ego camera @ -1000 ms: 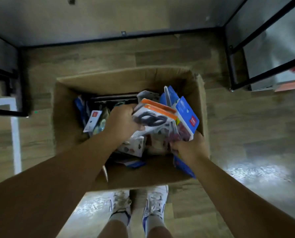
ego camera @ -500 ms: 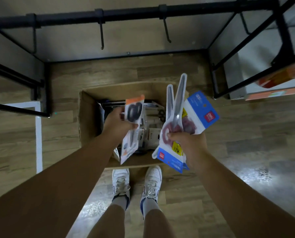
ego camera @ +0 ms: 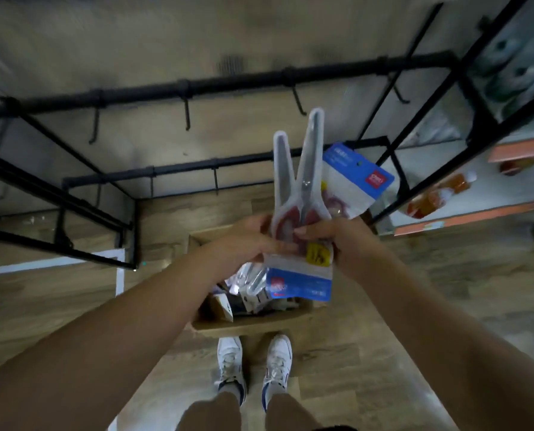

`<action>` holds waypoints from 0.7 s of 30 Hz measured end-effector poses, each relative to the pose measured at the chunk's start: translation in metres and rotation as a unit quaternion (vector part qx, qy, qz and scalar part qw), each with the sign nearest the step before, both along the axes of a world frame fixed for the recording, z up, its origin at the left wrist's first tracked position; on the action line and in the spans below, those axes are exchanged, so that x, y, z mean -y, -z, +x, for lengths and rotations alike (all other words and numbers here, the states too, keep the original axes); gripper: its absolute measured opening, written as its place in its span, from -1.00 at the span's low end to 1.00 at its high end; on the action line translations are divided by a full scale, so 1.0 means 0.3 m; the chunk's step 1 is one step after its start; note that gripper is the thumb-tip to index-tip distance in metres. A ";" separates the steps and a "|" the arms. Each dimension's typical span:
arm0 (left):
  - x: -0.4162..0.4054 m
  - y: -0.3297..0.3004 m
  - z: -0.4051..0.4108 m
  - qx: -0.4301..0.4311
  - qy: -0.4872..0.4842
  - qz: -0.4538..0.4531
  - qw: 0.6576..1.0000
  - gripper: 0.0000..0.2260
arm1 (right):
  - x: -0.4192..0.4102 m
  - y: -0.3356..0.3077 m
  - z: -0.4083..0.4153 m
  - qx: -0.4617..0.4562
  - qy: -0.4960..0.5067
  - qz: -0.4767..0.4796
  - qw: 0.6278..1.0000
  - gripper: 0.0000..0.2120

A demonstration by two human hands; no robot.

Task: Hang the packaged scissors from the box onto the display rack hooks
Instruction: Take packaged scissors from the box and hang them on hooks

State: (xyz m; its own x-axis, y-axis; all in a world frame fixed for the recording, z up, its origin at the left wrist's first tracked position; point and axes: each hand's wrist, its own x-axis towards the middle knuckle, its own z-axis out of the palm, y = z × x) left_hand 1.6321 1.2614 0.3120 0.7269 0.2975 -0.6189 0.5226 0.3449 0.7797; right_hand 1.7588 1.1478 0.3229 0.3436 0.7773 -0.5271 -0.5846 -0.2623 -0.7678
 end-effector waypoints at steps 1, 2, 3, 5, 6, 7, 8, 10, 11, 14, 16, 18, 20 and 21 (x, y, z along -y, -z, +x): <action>-0.005 -0.055 -0.011 0.007 -0.012 0.012 1.000 -0.57 | -0.010 -0.061 -0.009 0.007 -0.003 0.008 1.000 -0.67; -0.010 -0.111 -0.022 0.017 -0.018 0.019 1.000 -0.58 | -0.020 -0.118 -0.020 0.014 -0.005 0.017 1.000 -0.66; -0.017 -0.162 -0.037 0.029 -0.021 0.019 0.999 -0.56 | -0.029 -0.170 -0.030 0.020 -0.009 0.033 0.999 -0.63; -0.039 -0.260 -0.062 0.051 -0.023 0.007 0.998 -0.53 | -0.042 -0.270 -0.048 0.017 -0.029 0.086 0.996 -0.58; -0.045 -0.312 -0.074 0.057 -0.027 0.003 0.998 -0.50 | -0.046 -0.318 -0.055 0.011 -0.045 0.115 0.992 -0.58; -0.051 -0.359 -0.085 0.072 -0.024 -0.001 0.997 -0.43 | -0.050 -0.366 -0.063 0.003 -0.060 0.144 0.988 -0.59; -0.056 -0.396 -0.094 0.089 -0.019 -0.008 0.996 -0.35 | -0.055 -0.406 -0.067 -0.002 -0.075 0.170 0.983 -0.61; -0.052 -0.472 -0.112 0.133 -0.015 -0.017 0.991 -0.33 | -0.066 -0.480 -0.080 0.005 -0.100 0.215 0.972 -0.61; -0.054 -0.504 -0.122 0.144 -0.019 -0.005 0.989 -0.40 | -0.069 -0.516 -0.087 0.013 -0.108 0.229 0.967 -0.60; -0.048 -0.590 -0.144 0.180 -0.043 0.031 0.982 -0.56 | -0.083 -0.608 -0.106 0.060 -0.089 0.229 0.968 -0.59; -0.047 -0.637 -0.154 0.200 -0.071 0.040 0.976 -0.58 | -0.100 -0.653 -0.114 0.104 -0.071 0.233 0.964 -0.55; -0.039 -0.681 -0.163 0.219 -0.094 0.069 0.969 -0.64 | -0.123 -0.694 -0.126 0.159 -0.047 0.258 0.952 -0.58; -0.026 -0.715 -0.173 0.236 -0.116 0.087 0.961 -0.63 | -0.146 -0.728 -0.136 0.242 0.012 0.254 0.936 -0.70; -0.022 -0.727 -0.180 0.247 -0.128 0.087 0.957 -0.62 | -0.153 -0.747 -0.141 0.283 0.047 0.242 0.927 -0.77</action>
